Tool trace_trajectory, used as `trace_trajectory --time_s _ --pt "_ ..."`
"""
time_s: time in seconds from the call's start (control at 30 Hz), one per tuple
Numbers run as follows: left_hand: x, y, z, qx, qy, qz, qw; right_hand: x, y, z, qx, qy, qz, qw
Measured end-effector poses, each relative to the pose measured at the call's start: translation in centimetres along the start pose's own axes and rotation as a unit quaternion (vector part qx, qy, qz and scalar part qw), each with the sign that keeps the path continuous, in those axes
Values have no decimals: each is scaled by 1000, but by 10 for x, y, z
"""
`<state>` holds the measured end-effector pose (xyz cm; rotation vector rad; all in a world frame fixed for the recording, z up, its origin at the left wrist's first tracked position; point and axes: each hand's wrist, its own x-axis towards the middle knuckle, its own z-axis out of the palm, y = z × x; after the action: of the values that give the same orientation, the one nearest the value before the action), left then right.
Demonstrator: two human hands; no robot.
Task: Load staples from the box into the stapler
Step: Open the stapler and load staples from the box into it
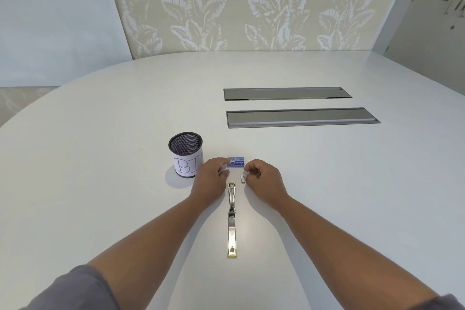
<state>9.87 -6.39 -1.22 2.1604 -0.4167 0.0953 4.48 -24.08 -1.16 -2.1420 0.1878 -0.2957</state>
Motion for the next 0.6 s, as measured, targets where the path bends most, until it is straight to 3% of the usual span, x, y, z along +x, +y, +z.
trace_trajectory --time_s 0.37,0.6 --pt "-32 0 -13 -4 16 -16 1000 -21 -9 -1 -61 -38 -32 997" --pt "-30 6 -20 -137 -9 -83 987 -30 -14 -4 7 -26 -14 1000"
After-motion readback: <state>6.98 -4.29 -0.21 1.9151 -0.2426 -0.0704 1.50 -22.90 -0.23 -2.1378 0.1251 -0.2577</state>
